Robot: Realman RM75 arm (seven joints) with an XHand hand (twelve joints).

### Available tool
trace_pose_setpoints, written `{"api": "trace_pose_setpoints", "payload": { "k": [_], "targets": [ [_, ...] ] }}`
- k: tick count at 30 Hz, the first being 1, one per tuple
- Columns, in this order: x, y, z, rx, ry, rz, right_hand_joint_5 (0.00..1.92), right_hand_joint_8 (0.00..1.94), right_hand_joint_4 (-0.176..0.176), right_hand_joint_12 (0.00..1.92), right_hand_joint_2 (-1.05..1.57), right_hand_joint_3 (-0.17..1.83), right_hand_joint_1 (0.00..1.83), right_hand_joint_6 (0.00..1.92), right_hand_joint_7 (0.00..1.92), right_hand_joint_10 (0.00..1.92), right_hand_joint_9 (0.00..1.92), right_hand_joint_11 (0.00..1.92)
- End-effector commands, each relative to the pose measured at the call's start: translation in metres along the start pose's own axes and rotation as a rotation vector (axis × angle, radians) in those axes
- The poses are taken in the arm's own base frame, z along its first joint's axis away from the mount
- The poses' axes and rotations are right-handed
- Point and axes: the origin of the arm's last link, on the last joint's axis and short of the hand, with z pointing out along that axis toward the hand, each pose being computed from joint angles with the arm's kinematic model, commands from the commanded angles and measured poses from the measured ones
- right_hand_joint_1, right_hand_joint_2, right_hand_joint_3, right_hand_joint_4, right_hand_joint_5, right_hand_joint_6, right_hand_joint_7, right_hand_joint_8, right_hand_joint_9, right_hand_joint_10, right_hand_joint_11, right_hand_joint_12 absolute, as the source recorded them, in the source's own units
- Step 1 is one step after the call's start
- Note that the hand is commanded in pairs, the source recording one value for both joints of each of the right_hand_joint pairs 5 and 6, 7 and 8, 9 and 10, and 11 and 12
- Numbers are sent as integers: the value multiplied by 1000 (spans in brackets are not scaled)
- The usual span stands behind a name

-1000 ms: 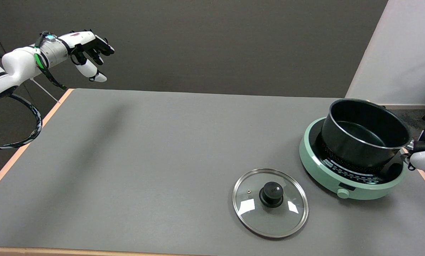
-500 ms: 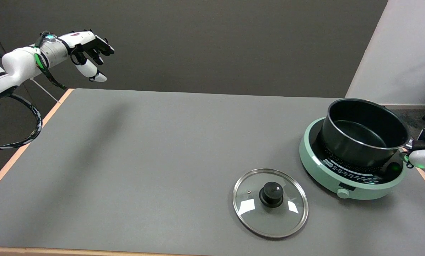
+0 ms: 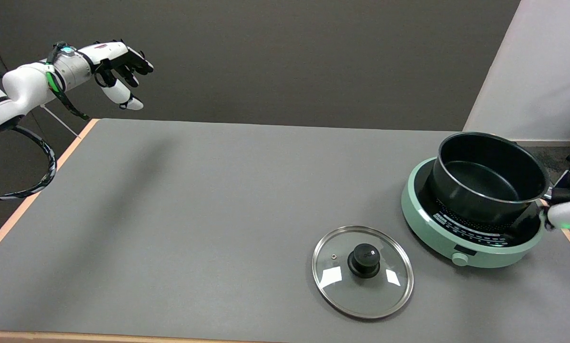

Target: Place the pot onto the induction cooker.

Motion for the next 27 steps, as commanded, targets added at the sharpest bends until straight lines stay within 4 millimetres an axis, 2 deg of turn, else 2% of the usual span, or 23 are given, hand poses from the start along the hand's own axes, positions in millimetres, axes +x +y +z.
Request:
{"api": "trace_pose_setpoints", "payload": {
  "k": [1,6,7,8,9,13,20,27],
  "targets": [
    [1,1,-1,9,4,-41,805,805,-176,805,-28,1833,1093,805,805,805,805,805],
    [5,4,-1,-1,17,-39,522,522,-176,522,-510,1814,1179,522,522,522,522,522],
    [6,4,-2,-1,18,-39,453,453,-176,453,-552,1601,1217,453,453,453,453,453],
    [7,5,-2,-3,21,-38,433,433,-176,433,-569,1478,1263,433,433,433,433,433],
    [8,5,-2,-3,25,-36,451,451,-176,451,-593,1455,1302,451,451,451,451,451],
    [12,7,-4,6,43,-30,468,468,-176,468,-755,1478,1310,468,468,468,468,468],
    [37,10,-8,45,120,-23,460,460,-176,460,-733,1263,1278,460,460,460,460,460],
    [65,11,-10,80,216,-5,456,456,-176,456,-692,1217,1248,456,456,456,456,456]
  ]
}}
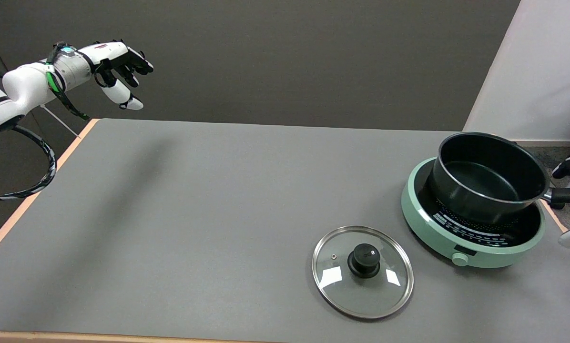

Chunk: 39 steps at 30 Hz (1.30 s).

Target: Place the pot onto the induction cooker.

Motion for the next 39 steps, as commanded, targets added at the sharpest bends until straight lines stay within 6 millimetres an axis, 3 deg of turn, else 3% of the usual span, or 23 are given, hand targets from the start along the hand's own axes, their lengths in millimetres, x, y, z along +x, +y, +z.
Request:
{"api": "trace_pose_setpoints", "payload": {
  "k": [1,6,13,16,39],
  "targets": [
    [52,5,-4,71,179,37,445,445,-176,445,-687,1227,1242,445,445,445,445,445],
    [72,6,-12,135,263,190,406,406,-176,406,-687,1287,1203,406,406,406,406,406],
    [93,-14,-28,364,349,298,299,299,-176,299,-576,930,1148,299,299,299,299,299],
    [100,-23,-35,448,412,320,266,266,-176,266,-530,893,1144,266,266,266,266,266],
    [149,-94,-57,922,579,197,149,149,-176,149,-447,854,1108,149,149,149,149,149]
  ]
}}
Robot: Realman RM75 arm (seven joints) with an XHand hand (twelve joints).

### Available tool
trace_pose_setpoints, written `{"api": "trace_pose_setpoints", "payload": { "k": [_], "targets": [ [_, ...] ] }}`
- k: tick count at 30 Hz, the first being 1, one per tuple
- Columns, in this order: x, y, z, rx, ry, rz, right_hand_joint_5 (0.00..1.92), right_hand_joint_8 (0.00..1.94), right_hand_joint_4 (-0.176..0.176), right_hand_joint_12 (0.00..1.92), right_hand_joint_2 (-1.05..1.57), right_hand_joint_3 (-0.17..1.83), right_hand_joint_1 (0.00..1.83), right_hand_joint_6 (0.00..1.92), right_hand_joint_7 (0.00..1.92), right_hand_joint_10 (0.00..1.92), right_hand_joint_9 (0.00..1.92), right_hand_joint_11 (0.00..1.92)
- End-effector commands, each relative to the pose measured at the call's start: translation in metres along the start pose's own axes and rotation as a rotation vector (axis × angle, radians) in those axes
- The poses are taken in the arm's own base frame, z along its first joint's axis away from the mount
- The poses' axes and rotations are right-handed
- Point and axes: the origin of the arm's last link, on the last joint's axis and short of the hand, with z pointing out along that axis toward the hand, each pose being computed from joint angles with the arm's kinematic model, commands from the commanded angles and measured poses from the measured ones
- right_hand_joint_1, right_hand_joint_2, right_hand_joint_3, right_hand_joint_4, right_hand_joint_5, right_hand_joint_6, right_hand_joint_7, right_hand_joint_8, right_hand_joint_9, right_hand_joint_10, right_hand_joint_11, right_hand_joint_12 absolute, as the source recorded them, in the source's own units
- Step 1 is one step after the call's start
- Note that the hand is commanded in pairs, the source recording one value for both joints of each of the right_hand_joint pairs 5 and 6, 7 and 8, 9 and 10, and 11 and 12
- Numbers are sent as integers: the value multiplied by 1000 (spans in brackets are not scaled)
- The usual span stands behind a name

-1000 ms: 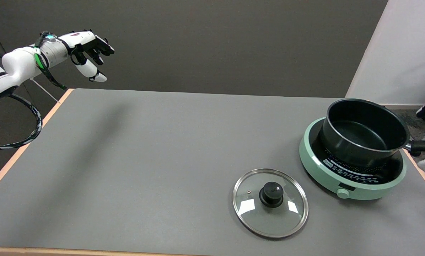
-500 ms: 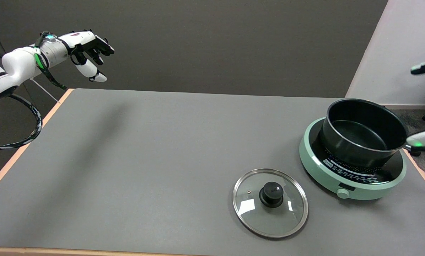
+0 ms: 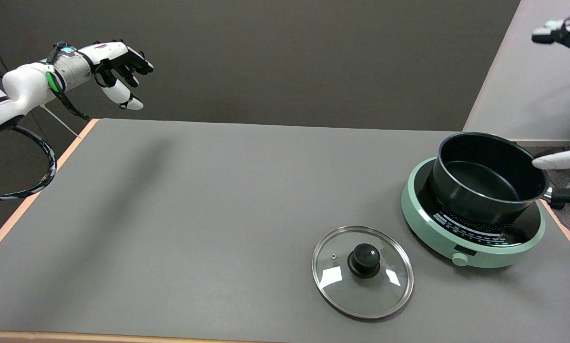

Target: Place the pot onto the induction cooker.

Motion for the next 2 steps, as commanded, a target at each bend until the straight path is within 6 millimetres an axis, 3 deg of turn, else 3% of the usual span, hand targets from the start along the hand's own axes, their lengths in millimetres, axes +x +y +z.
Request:
{"api": "trace_pose_setpoints", "payload": {
  "k": [1,2],
  "targets": [
    [18,-57,26,374,62,-3,147,147,-176,147,-447,853,1108,147,147,147,147,147],
    [17,-59,28,386,54,0,138,138,-176,138,-447,853,1108,138,138,138,138,138]
  ]
}}
